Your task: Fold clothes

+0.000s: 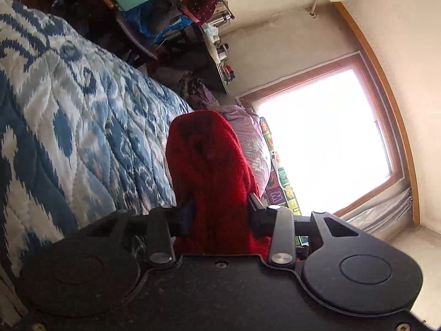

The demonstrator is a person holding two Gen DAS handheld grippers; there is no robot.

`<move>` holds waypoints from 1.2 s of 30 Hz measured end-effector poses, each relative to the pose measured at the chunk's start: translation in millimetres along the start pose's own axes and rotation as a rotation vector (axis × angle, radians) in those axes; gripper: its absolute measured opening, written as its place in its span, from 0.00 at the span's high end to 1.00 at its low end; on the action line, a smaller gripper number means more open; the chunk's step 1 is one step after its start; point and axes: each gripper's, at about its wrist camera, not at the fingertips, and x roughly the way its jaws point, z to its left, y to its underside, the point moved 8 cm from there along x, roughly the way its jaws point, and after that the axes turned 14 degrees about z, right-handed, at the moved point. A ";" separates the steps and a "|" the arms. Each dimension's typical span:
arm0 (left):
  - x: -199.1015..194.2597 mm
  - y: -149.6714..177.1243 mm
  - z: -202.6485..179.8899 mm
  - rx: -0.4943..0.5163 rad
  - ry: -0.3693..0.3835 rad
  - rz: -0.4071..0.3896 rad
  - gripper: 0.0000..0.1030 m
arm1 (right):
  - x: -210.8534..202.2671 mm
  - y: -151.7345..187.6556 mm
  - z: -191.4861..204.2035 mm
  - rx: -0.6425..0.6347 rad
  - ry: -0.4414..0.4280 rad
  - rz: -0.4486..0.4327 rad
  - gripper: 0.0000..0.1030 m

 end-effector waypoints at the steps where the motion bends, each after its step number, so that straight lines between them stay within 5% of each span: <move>1: -6.6 -10.3 -1.7 0.010 -0.001 -0.042 0.64 | 10.1 -11.0 10.5 -0.018 -0.020 0.011 0.57; 3: -18.7 -29.4 -2.3 0.023 -0.007 -0.125 0.64 | 39.3 -35.6 18.8 -0.028 0.039 0.030 0.53; 5: -22.4 -40.9 18.0 0.014 -0.063 -0.197 0.64 | 71.0 -60.2 16.4 -0.010 0.170 0.049 0.26; 6: -19.8 -40.9 36.3 -0.004 -0.115 -0.209 0.64 | 84.0 -66.6 3.3 0.034 0.287 0.061 0.24; 8: -9.6 -33.2 80.9 -0.092 -0.229 -0.190 0.64 | 97.0 -63.0 -16.4 0.080 0.386 0.077 0.33; 15: -36.1 -21.1 88.4 -0.144 -0.196 -0.170 0.48 | 59.9 -24.6 -17.2 0.012 0.337 0.060 0.32; 18: -53.7 -9.9 82.0 -0.140 -0.237 -0.161 0.39 | 24.1 -9.8 -10.3 -0.039 0.357 0.075 0.32; 28: -63.5 71.1 10.0 0.093 -0.417 0.114 0.27 | -139.5 85.0 5.1 -0.167 0.668 0.070 0.14; 36: 5.3 174.1 -101.9 0.392 -0.429 0.381 0.09 | -275.2 170.2 22.4 -0.039 0.814 -0.147 0.00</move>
